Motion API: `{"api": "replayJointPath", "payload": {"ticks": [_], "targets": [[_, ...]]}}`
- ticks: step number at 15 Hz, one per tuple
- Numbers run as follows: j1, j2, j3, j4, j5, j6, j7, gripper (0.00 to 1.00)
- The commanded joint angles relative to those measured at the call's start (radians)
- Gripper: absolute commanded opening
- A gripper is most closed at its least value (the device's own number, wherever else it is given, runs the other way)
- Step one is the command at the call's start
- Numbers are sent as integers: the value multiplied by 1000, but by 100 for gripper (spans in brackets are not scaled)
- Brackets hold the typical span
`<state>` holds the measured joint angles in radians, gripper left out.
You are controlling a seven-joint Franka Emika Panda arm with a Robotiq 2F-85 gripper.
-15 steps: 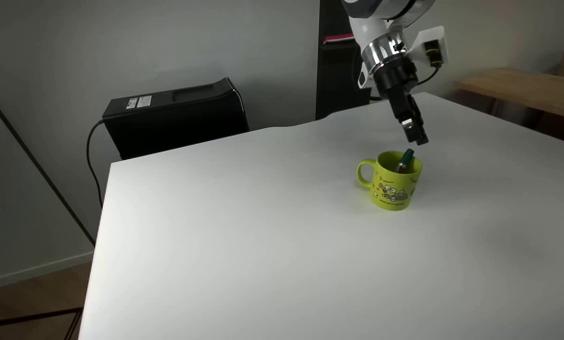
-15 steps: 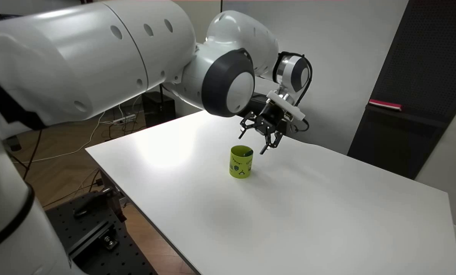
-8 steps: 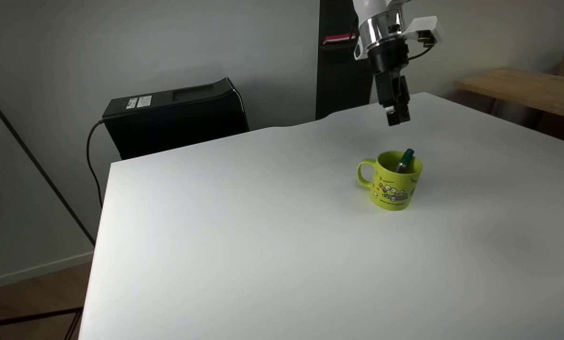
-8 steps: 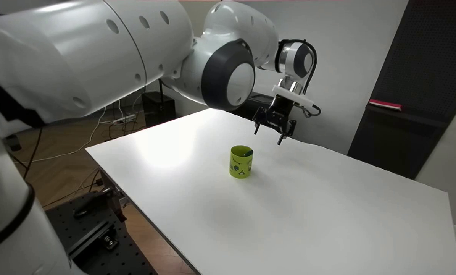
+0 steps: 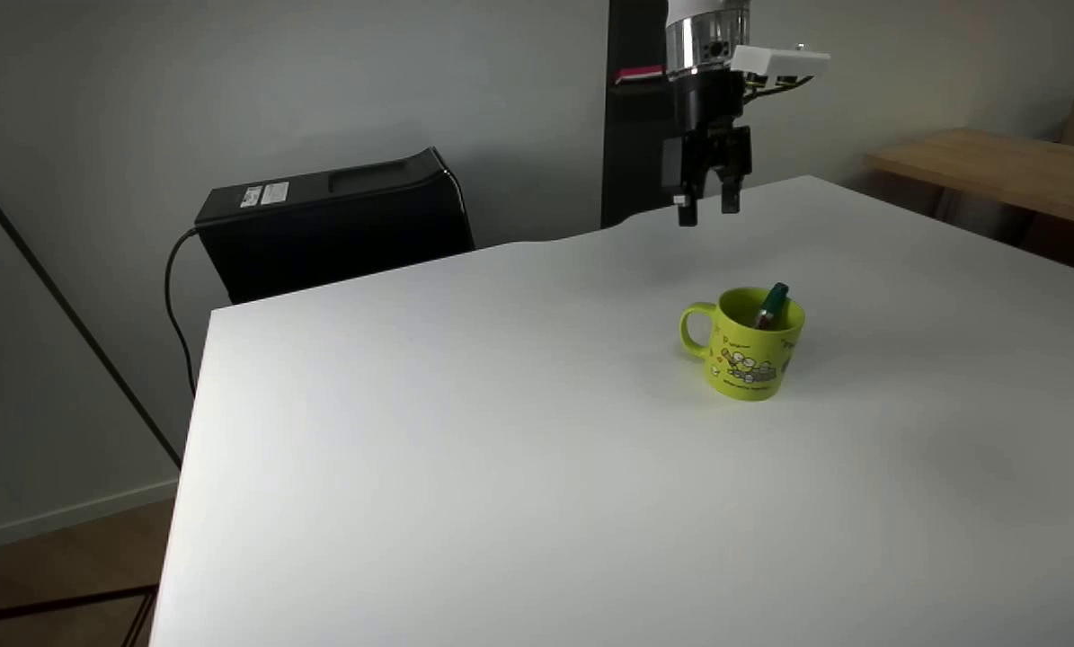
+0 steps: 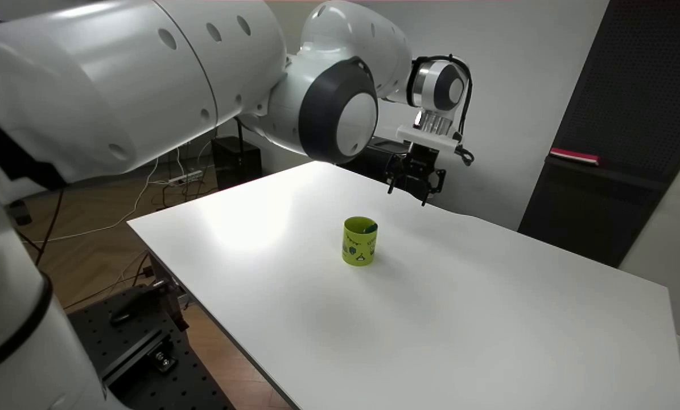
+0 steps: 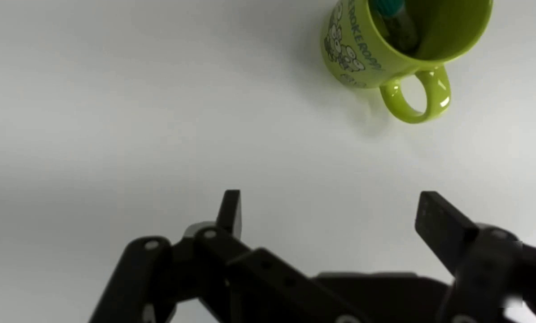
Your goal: Put the marker in the mug
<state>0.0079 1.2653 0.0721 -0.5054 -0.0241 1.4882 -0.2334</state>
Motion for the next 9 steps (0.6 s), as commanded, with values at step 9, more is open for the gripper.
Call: {"api": "replayJointPath", "payload": {"ticks": [9], "targets": [[16,2,-6,-2,0,112,195,100]]}}
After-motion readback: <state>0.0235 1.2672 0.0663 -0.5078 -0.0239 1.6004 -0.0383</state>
